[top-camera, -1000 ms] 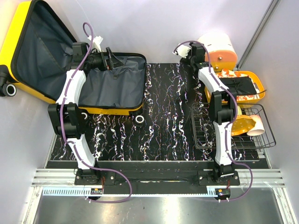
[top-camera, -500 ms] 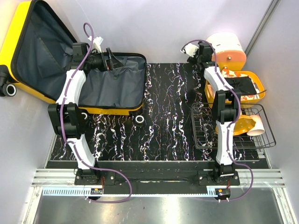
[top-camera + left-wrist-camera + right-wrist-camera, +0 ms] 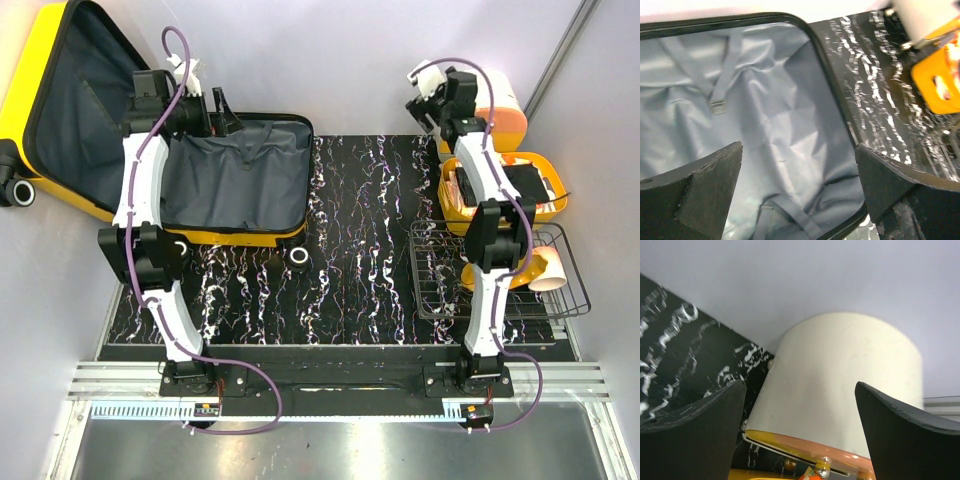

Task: Open, take out, and arrange the luggage

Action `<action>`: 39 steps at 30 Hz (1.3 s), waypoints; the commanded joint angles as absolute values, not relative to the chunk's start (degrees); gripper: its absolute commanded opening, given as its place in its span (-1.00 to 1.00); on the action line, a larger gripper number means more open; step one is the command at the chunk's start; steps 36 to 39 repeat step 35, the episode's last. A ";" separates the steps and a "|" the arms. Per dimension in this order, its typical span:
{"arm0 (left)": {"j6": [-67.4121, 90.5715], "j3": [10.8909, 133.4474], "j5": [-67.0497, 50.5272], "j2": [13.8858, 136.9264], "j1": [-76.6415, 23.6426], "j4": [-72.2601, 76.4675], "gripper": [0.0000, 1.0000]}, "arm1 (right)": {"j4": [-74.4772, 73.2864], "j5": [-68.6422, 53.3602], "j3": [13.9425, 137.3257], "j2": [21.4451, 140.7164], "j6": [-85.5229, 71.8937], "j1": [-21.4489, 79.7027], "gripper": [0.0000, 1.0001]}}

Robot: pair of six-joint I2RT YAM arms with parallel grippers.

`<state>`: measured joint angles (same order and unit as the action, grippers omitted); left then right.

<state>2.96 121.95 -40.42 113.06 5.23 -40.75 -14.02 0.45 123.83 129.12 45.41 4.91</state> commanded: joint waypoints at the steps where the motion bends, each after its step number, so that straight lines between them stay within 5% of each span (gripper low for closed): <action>1: -2.28 125.77 -27.27 112.77 5.80 -47.98 0.98 | -11.08 -10.52 122.36 116.91 33.76 4.66 0.98; 8: -11.59 137.37 -23.58 114.43 2.13 -60.99 0.98 | -9.06 -21.35 110.86 106.27 19.00 4.66 0.96; 18: -9.96 123.85 -11.78 109.78 -9.49 -57.66 0.98 | -3.87 -29.88 88.96 97.04 -1.91 4.92 0.81; 27: -4.48 101.88 -0.09 102.05 -12.22 -45.36 0.98 | -4.83 -23.74 71.55 87.99 5.70 9.57 0.79; 39: -5.71 99.06 2.46 97.22 -12.30 -43.07 0.98 | -4.57 -19.96 68.99 81.92 7.29 11.07 0.83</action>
